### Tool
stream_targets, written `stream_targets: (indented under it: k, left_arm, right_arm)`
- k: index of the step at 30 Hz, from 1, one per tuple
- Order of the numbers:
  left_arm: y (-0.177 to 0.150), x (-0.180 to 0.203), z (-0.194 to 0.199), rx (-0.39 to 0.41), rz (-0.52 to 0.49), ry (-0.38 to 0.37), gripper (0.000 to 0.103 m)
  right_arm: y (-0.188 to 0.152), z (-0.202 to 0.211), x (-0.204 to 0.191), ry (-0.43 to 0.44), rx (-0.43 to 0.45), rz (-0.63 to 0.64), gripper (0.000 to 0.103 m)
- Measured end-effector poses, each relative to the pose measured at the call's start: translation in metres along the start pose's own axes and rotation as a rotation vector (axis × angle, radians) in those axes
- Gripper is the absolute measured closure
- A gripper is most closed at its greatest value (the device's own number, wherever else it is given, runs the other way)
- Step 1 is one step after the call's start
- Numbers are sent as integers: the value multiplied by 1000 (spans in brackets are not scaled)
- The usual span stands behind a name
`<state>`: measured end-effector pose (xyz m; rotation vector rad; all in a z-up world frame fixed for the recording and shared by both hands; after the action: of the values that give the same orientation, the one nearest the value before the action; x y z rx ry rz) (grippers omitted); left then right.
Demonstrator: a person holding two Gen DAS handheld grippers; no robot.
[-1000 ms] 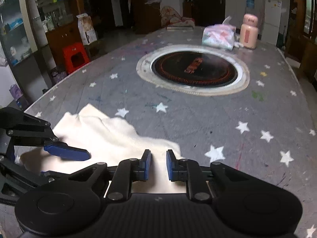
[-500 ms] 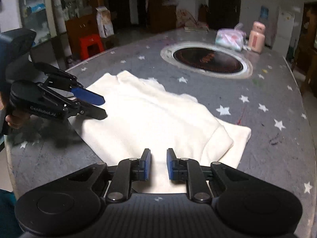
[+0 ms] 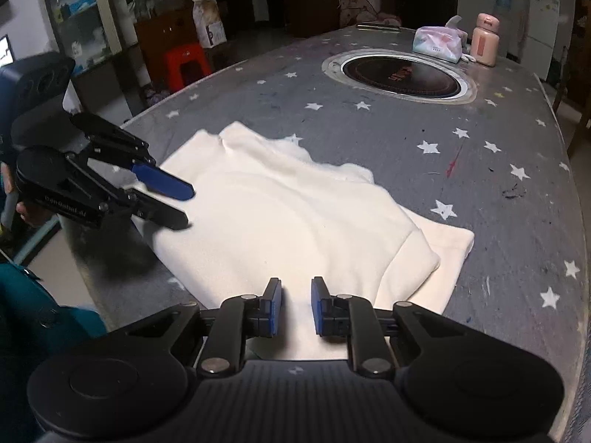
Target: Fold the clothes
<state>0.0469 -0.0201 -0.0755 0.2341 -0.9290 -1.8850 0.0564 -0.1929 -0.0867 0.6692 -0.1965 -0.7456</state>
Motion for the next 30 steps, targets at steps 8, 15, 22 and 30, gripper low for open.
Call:
stream_targets:
  k: [8, 15, 22, 30]
  left_arm:
    - [41, -31, -34, 33, 76, 51, 74]
    - [49, -42, -49, 48, 80, 106, 77]
    - [52, -45, -56, 49, 91, 130, 76]
    - [52, -37, -39, 78, 77, 173, 48]
  right_arm:
    - [48, -23, 9, -40, 98, -26, 87]
    - [60, -62, 22, -104, 76, -58, 88]
    - [67, -67, 21, -121, 102, -77, 86]
    - [69, -49, 9, -147, 135, -50, 67]
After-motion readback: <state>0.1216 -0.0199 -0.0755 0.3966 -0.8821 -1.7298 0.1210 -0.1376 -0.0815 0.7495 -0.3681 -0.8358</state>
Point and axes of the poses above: each gripper's, at about its wrist camera, not at the fingertips, and z roughly against the way its jaws point, x to its right, y to its top, the point moved 9 cm from there along -z, roughly the way its jaws point, and after that the axes turned 3 degrees about -y, right-handed, at the moved point
